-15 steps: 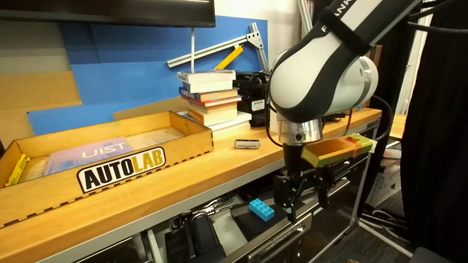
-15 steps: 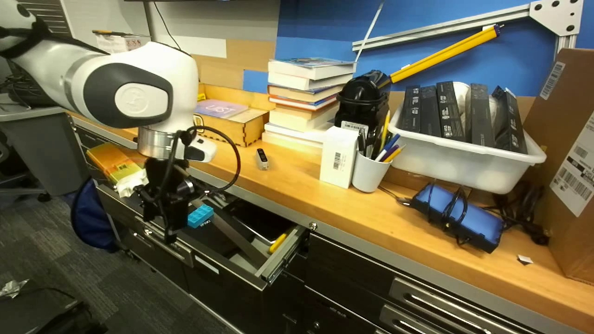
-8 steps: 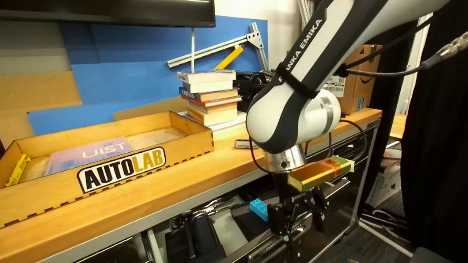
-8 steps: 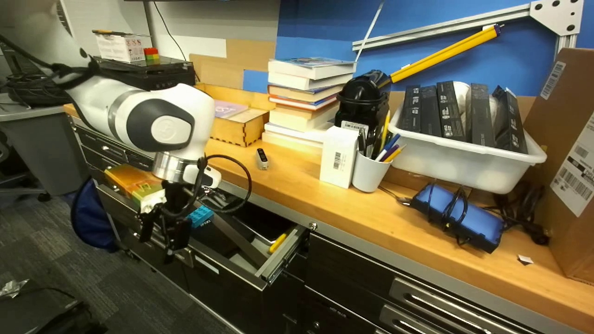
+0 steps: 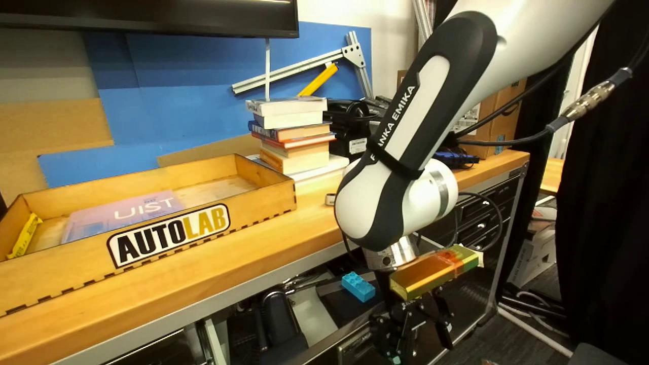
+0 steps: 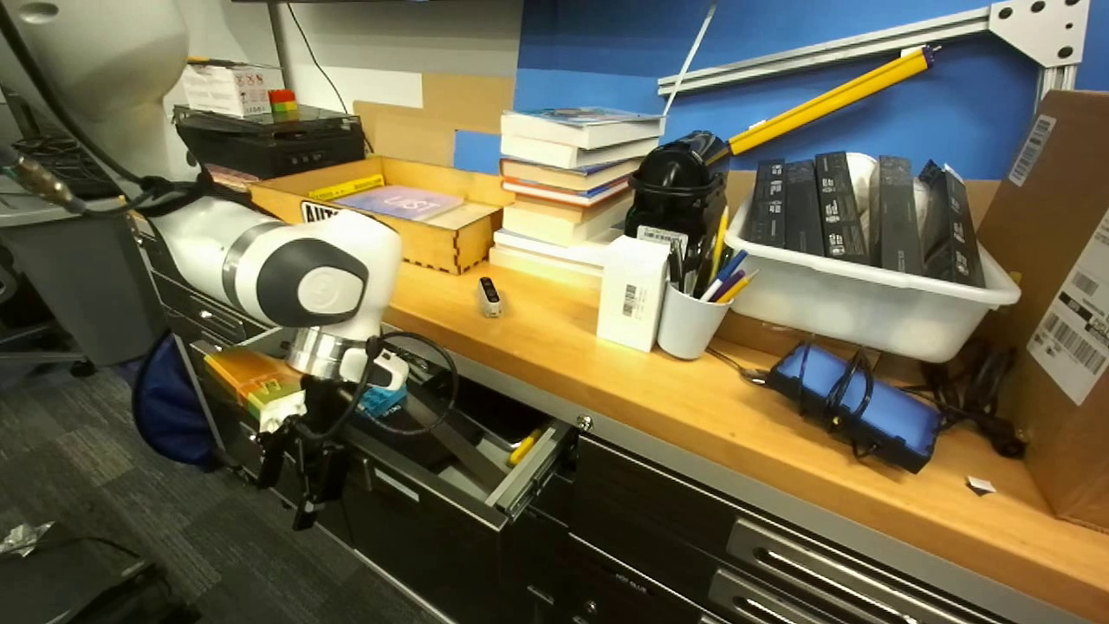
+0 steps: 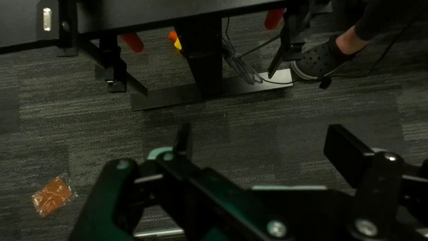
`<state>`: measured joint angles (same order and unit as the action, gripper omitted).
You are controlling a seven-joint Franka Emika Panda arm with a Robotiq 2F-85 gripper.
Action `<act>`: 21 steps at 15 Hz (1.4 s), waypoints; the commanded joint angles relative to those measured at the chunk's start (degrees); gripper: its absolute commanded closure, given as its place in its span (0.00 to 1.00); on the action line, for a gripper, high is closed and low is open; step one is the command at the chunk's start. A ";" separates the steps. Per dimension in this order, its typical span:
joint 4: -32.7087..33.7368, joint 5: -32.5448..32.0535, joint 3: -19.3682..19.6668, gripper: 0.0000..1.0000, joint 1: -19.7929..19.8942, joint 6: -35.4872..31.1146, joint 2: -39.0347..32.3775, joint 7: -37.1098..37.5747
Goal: Put the blue lego brick in the open drawer then close the drawer
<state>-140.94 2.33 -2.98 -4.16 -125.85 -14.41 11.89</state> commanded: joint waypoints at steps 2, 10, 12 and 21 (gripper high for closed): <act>5.81 -4.89 1.74 0.00 -2.71 -4.40 -3.17 11.67; 15.06 -20.58 6.92 0.00 -9.35 -12.63 -7.37 36.17; 15.52 -23.94 8.39 0.00 -10.70 -14.84 -7.44 42.73; 0.89 -20.93 6.30 0.00 -4.63 -15.84 12.41 39.32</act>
<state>-132.98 -20.35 4.51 -11.87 -138.97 -13.29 57.34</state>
